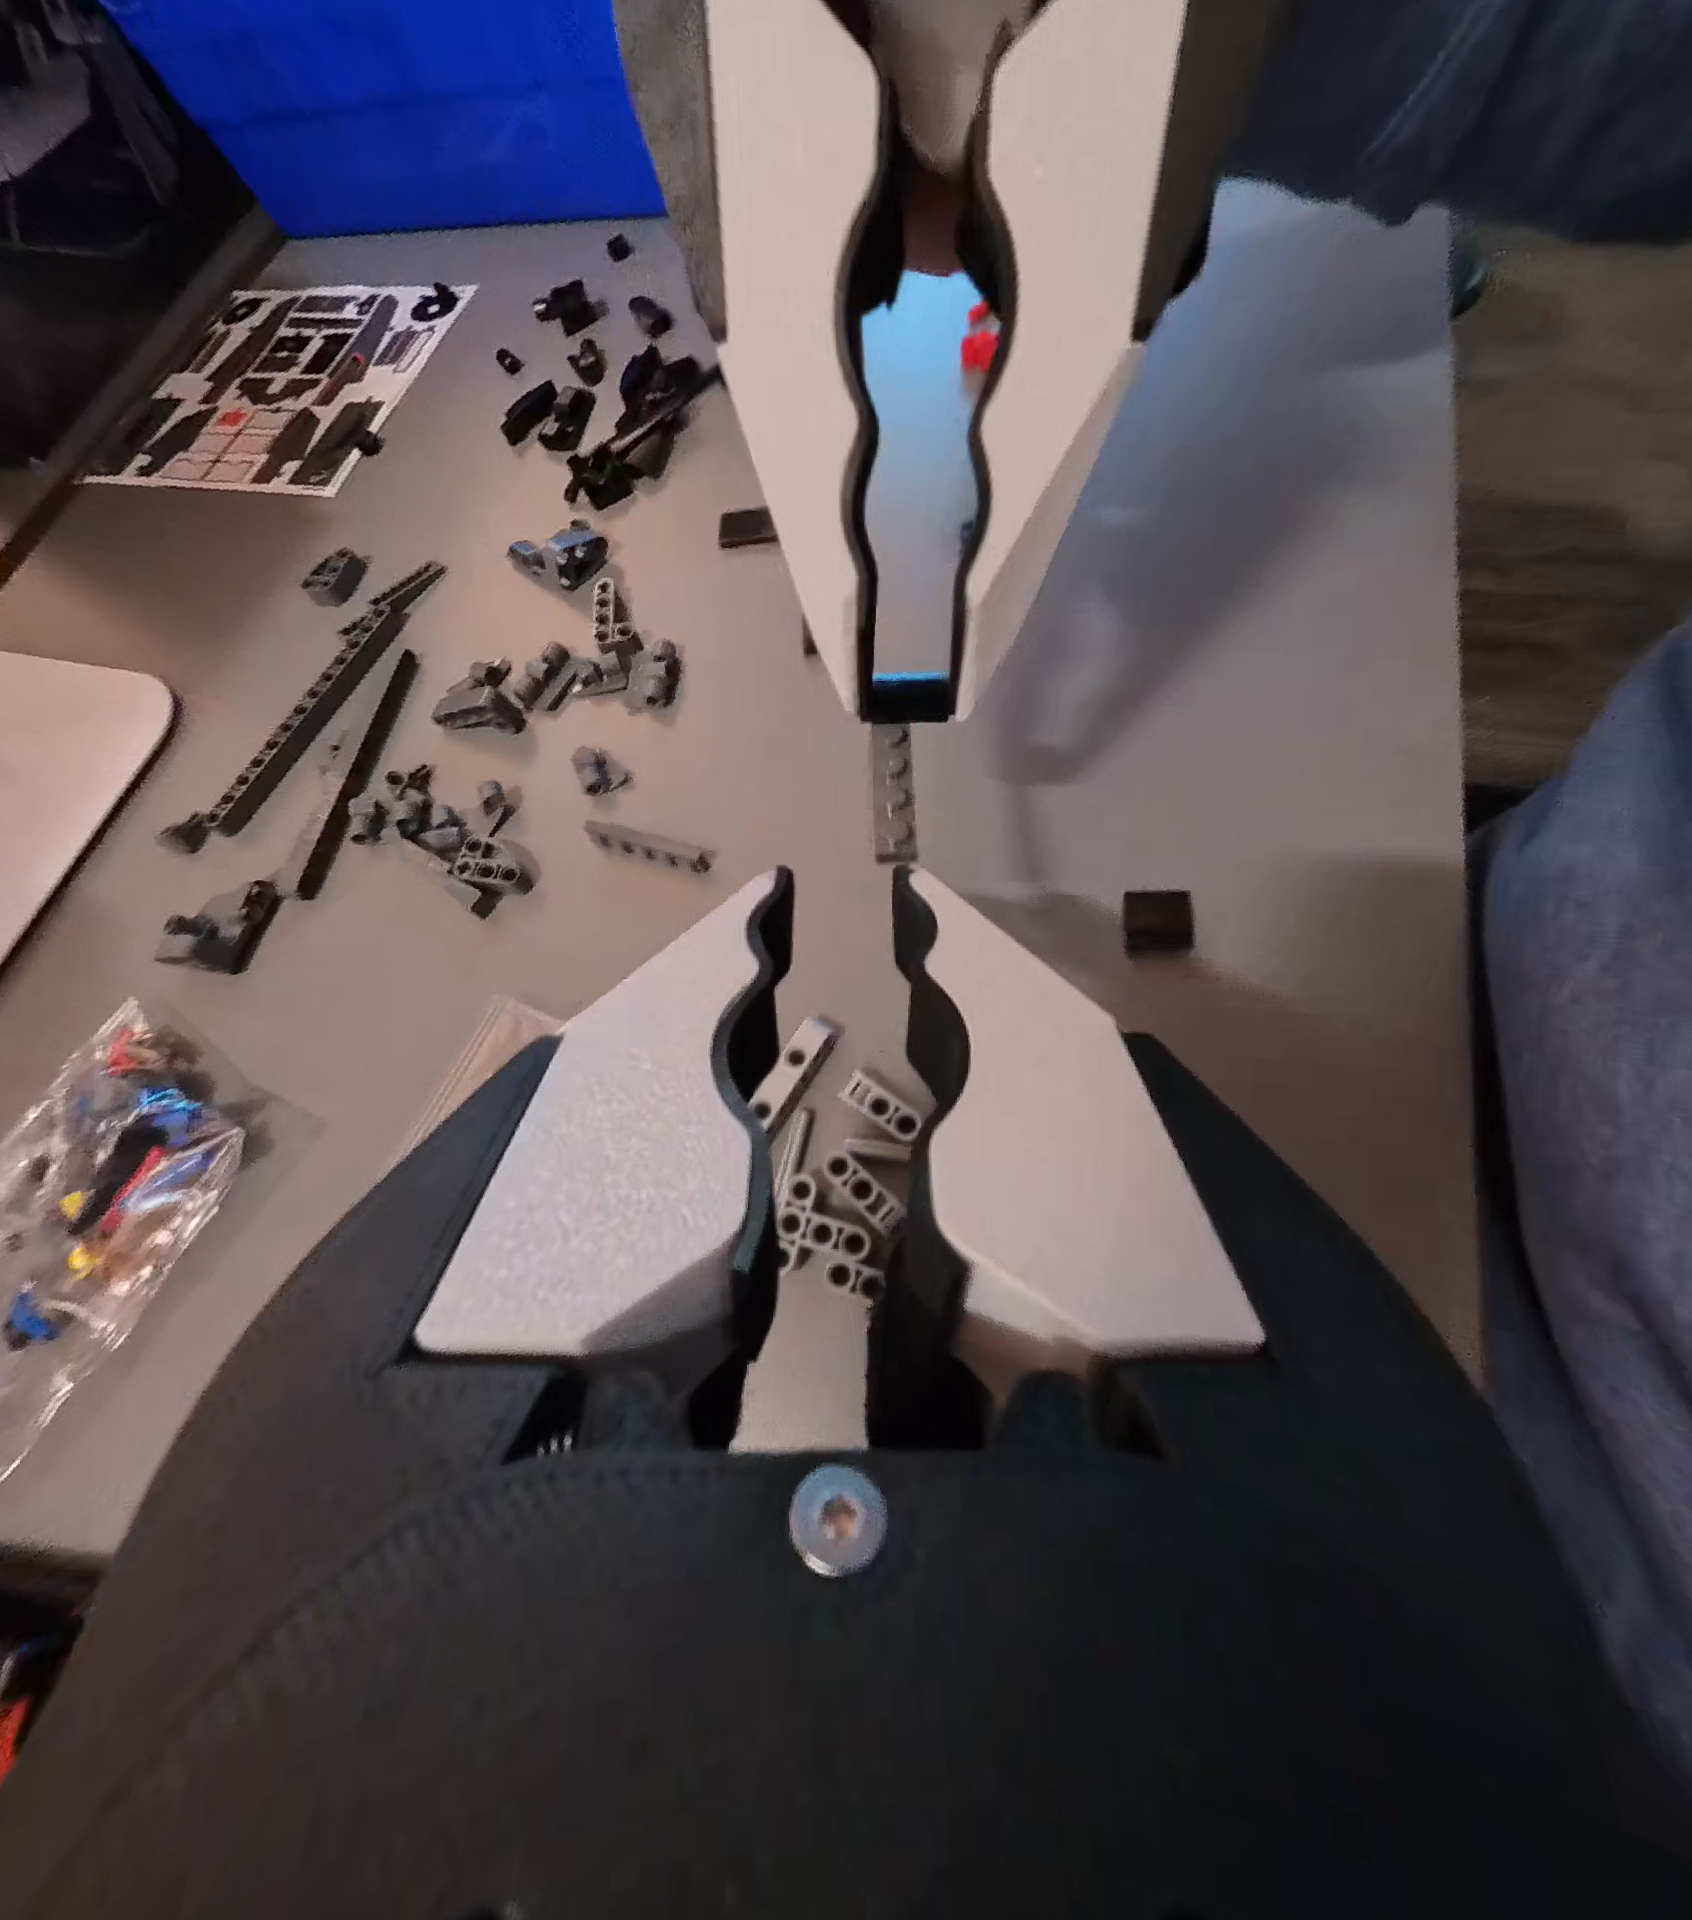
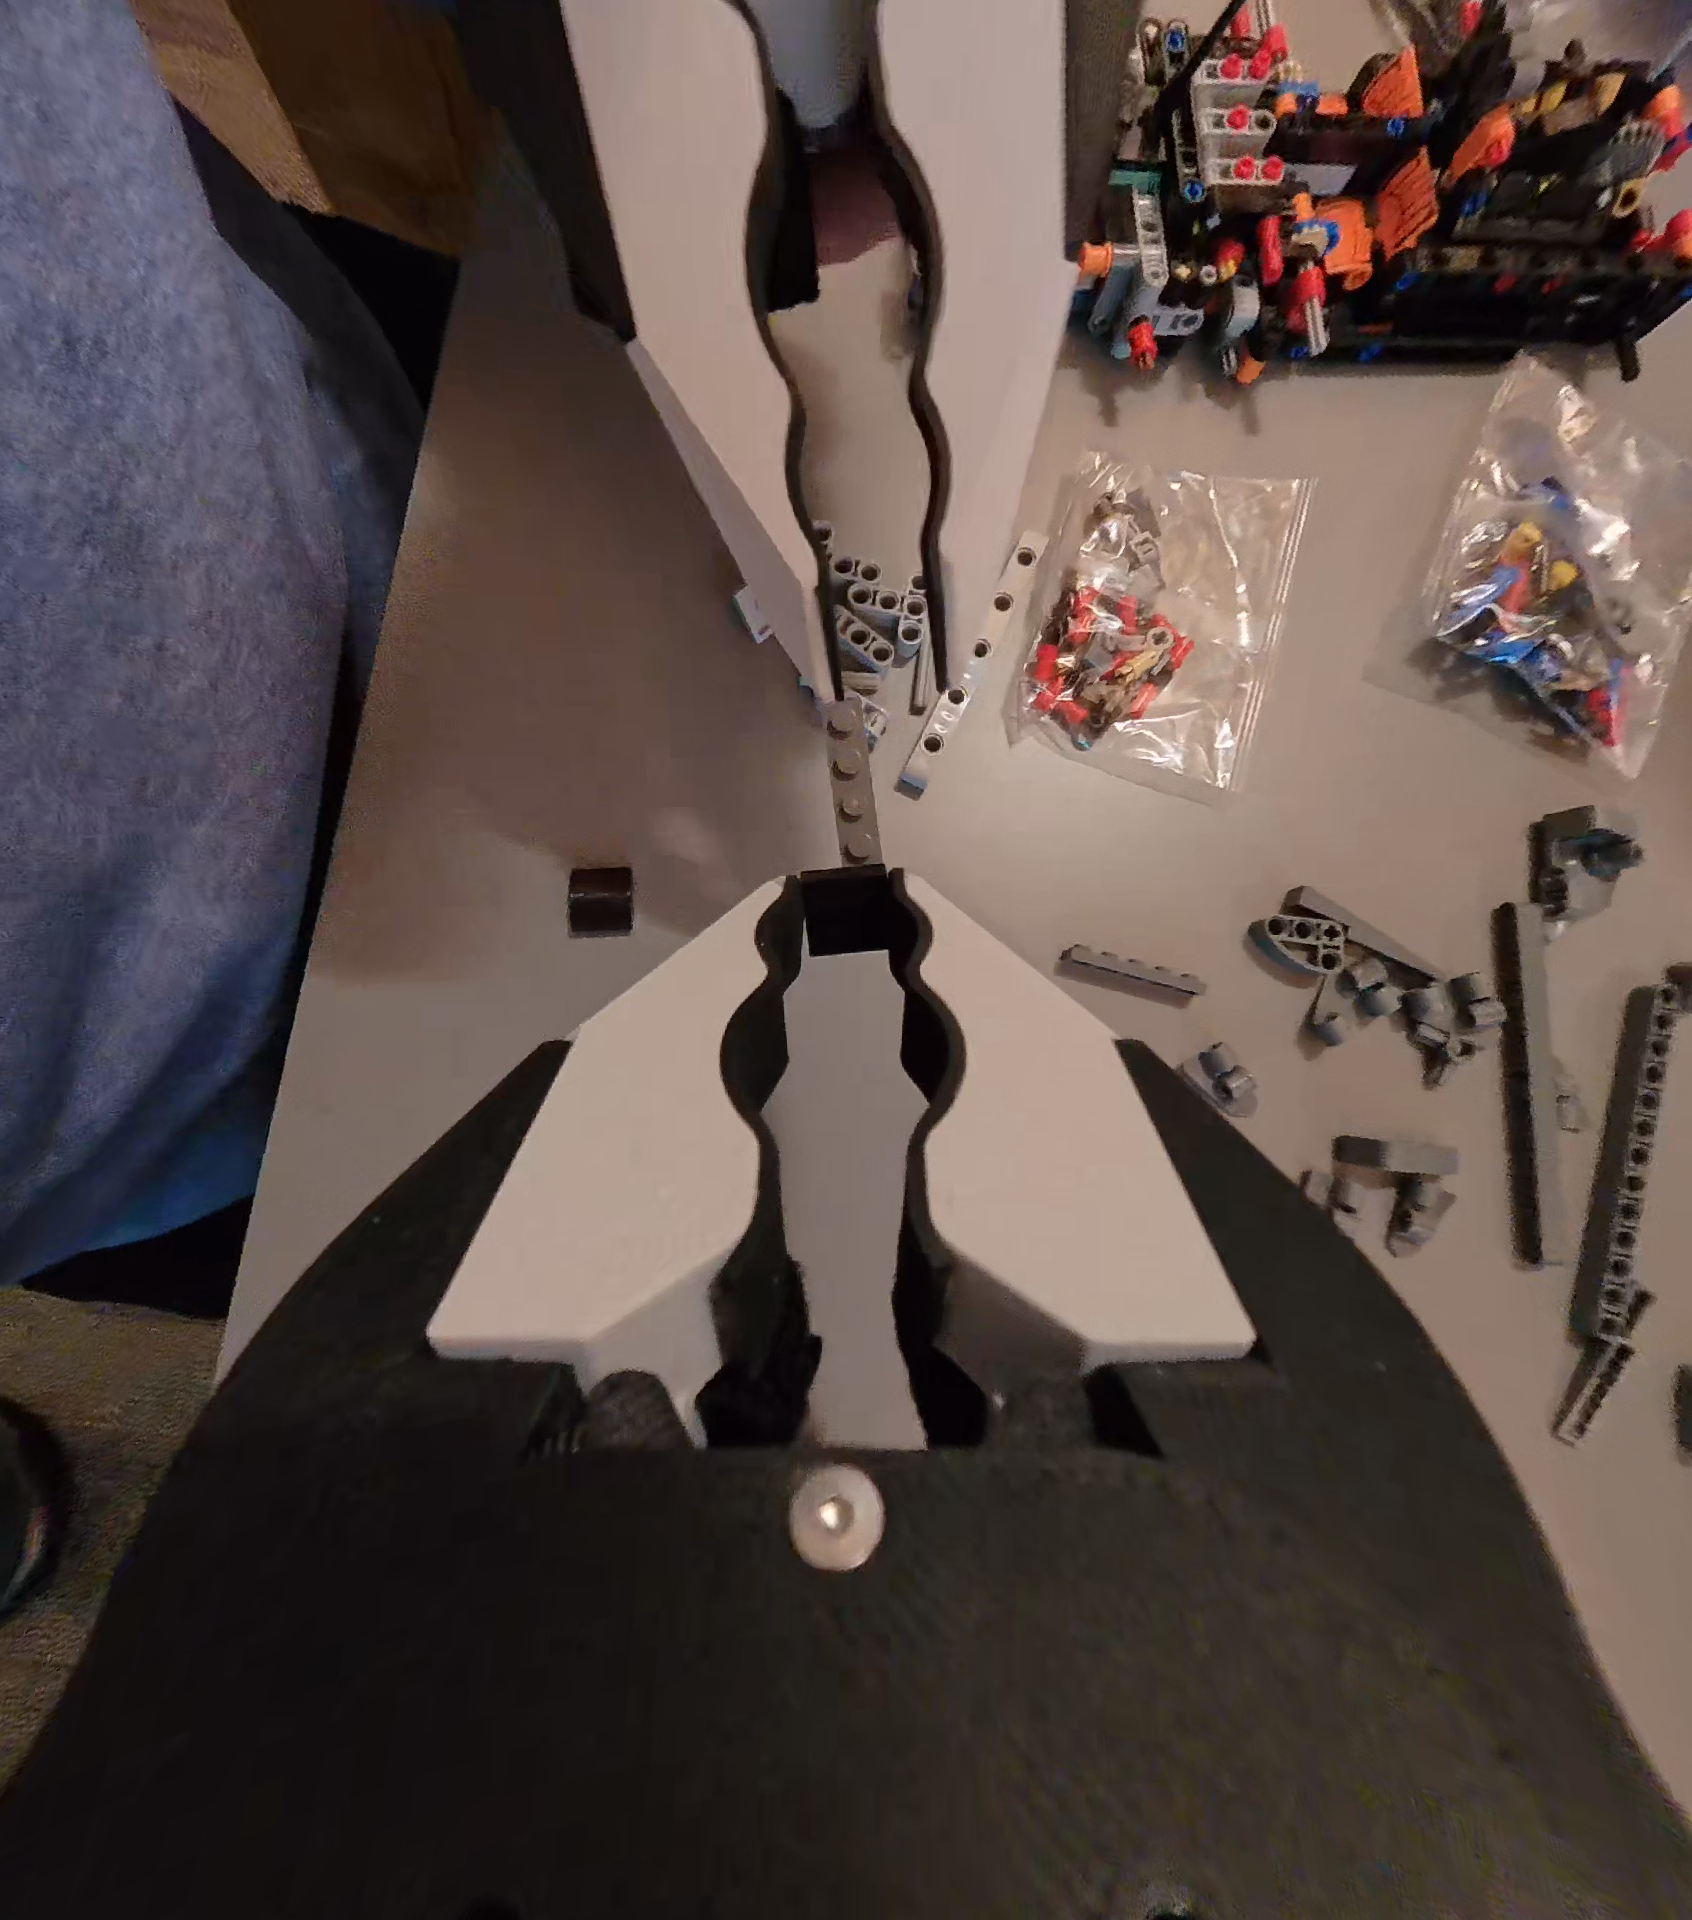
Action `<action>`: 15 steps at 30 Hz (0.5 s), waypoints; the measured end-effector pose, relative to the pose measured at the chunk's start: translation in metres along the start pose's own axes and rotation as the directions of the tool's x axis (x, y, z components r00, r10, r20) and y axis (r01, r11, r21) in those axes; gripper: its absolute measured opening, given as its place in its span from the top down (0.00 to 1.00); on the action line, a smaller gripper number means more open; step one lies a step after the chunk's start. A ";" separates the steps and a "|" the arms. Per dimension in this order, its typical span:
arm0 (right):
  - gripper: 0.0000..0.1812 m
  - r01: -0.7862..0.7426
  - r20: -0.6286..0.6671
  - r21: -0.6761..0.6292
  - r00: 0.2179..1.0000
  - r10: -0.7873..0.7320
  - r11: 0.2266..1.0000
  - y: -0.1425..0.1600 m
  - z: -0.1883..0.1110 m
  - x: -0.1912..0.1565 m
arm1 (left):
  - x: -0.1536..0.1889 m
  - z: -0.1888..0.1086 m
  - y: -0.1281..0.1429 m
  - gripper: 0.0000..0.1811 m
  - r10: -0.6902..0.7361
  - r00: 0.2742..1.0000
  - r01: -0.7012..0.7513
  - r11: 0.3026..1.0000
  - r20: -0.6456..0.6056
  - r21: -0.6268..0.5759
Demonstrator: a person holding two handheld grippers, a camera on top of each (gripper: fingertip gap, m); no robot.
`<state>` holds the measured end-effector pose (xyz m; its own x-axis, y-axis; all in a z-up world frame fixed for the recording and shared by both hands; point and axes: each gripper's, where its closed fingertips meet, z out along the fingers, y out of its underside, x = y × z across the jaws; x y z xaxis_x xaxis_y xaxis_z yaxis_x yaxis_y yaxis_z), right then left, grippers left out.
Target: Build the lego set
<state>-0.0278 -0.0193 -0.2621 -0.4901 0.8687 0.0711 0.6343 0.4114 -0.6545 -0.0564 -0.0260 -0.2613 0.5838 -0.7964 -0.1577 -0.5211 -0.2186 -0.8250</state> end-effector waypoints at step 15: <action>0.92 -0.084 -0.025 -0.031 0.996 0.083 0.996 0.023 -0.007 -0.009 | 0.020 0.025 -0.003 0.89 0.082 0.994 -0.083 0.996 -0.078 -0.017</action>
<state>-0.0050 -0.0158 -0.2726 -0.4209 0.9064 0.0354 0.6914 0.3458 -0.6343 -0.0280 -0.0270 -0.2753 0.4886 -0.8534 -0.1816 -0.5785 -0.1611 -0.7996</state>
